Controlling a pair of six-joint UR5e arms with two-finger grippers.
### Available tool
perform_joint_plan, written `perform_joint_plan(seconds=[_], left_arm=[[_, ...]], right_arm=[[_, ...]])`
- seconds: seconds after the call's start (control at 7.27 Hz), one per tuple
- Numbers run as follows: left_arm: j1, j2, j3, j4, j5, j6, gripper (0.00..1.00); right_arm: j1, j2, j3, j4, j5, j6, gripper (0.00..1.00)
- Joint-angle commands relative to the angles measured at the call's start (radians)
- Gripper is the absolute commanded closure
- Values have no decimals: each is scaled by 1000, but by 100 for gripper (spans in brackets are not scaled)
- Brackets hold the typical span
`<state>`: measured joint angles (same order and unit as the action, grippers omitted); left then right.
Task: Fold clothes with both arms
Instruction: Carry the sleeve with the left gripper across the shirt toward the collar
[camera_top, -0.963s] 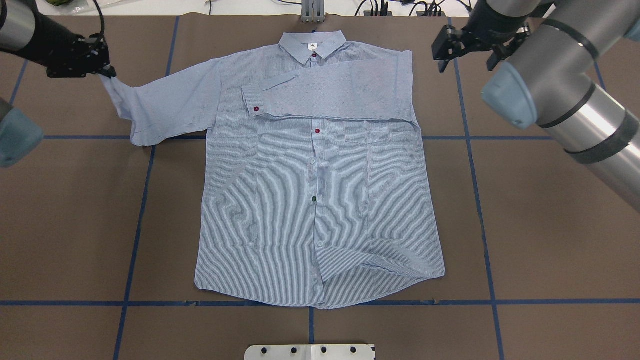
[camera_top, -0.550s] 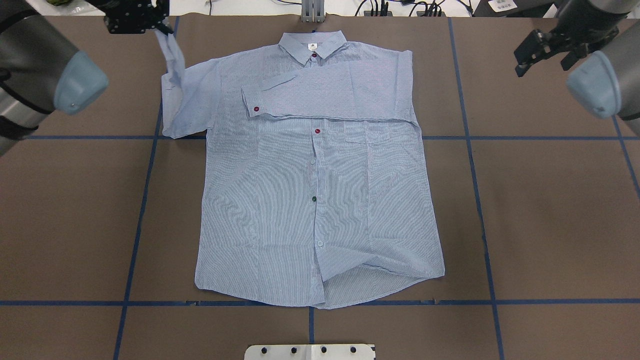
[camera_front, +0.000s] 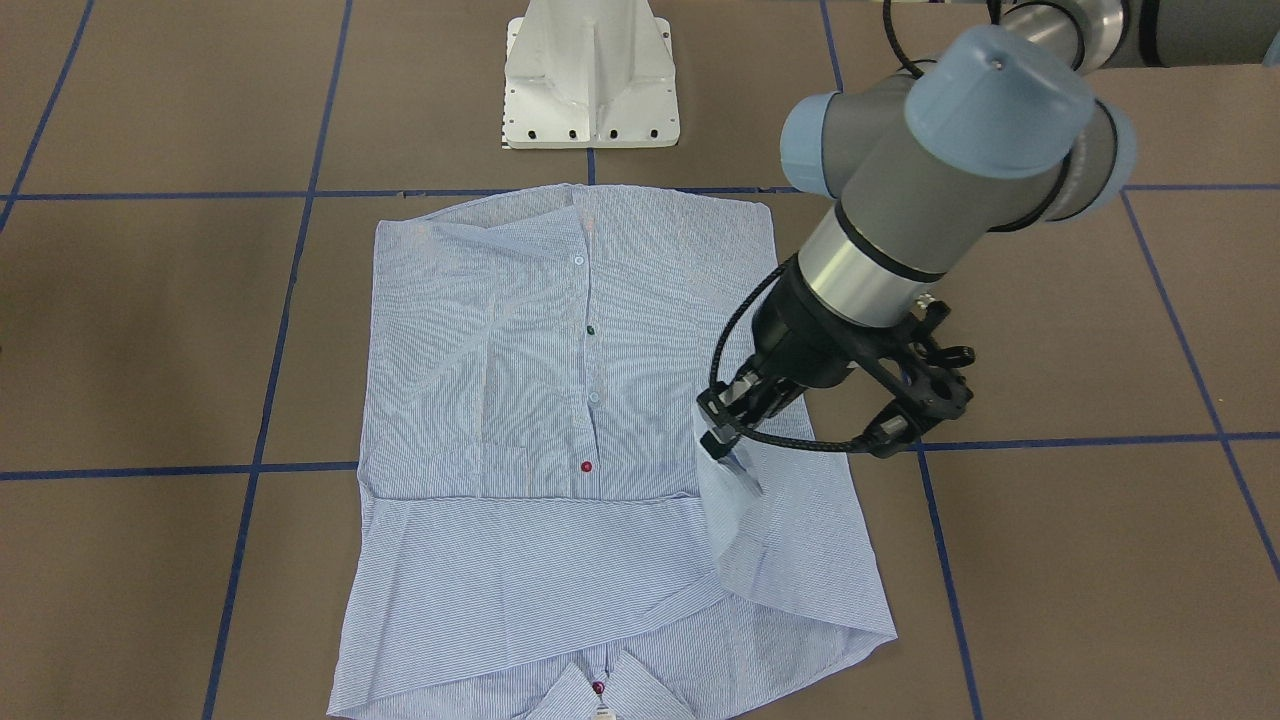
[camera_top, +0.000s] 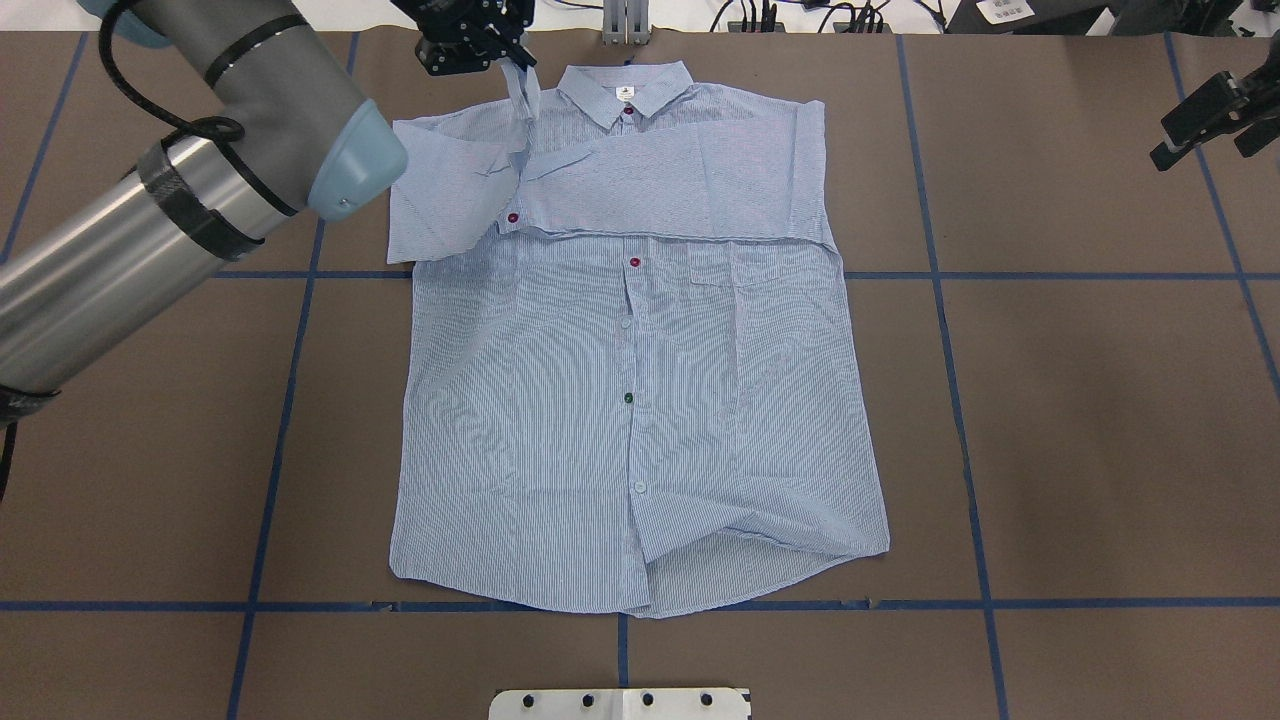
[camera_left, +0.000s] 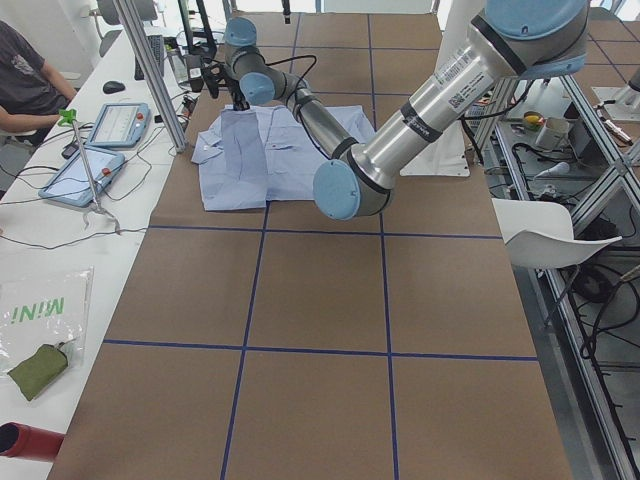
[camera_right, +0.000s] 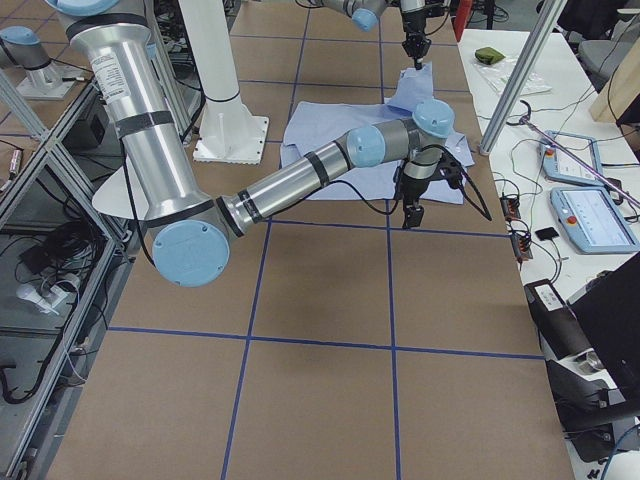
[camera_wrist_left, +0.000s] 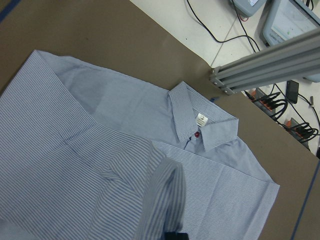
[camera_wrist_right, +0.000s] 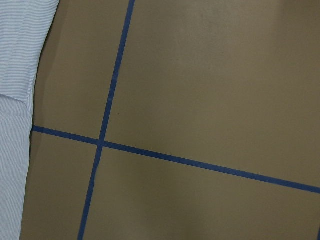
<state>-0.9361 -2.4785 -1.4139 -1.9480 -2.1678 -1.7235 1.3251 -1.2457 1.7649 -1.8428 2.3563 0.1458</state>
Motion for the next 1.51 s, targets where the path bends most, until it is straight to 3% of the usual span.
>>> perform_joint_plan(seconds=[0.0, 0.55, 0.83, 1.38], left_arm=[[48, -40, 15, -16, 8, -57, 100], [68, -59, 93, -127, 10, -92, 100], [88, -124, 197, -201, 55, -125, 100], [108, -140, 225, -272, 60, -162, 100]], right_arm=[[3, -26, 5, 5, 1, -21, 0], [3, -35, 5, 4, 0, -22, 0], [3, -35, 5, 4, 0, -23, 0], [5, -46, 4, 5, -2, -23, 0]])
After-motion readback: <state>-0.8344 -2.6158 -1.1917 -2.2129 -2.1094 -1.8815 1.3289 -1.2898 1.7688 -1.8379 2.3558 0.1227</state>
